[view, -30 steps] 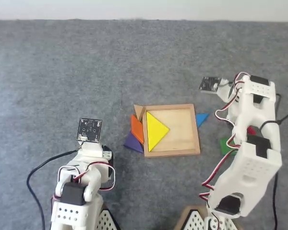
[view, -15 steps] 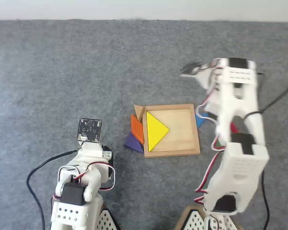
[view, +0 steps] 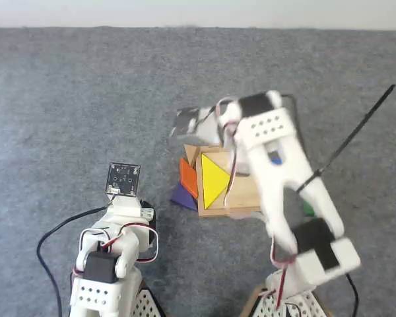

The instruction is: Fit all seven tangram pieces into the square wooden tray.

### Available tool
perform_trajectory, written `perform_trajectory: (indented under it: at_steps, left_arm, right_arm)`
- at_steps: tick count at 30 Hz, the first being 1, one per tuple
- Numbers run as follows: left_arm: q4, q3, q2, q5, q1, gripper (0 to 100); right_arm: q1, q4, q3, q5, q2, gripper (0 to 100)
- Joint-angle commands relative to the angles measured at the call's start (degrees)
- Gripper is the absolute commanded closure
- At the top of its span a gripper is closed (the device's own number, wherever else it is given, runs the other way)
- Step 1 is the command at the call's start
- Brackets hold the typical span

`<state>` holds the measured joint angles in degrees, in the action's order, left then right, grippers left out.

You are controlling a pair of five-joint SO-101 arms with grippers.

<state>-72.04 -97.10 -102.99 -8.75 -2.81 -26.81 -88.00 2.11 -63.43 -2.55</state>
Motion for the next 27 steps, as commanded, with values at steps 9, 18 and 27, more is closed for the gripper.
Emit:
perform_trajectory:
  at_steps: [9, 18, 27]
  left_arm:
    - [-0.4, 0.7, -1.1, 0.4, 0.3, 99]
    - [-0.4, 0.7, -1.1, 0.4, 0.3, 99]
    - [-0.4, 0.7, -1.1, 0.4, 0.3, 99]
  right_arm:
    - [-9.7, 8.9, 4.7, -12.6, -1.5, 99.1]
    - [-8.8, 2.2, -9.0, -18.5, -17.1, 99.1]
    - [-8.8, -7.3, -15.8, -26.6, -24.3, 99.0]
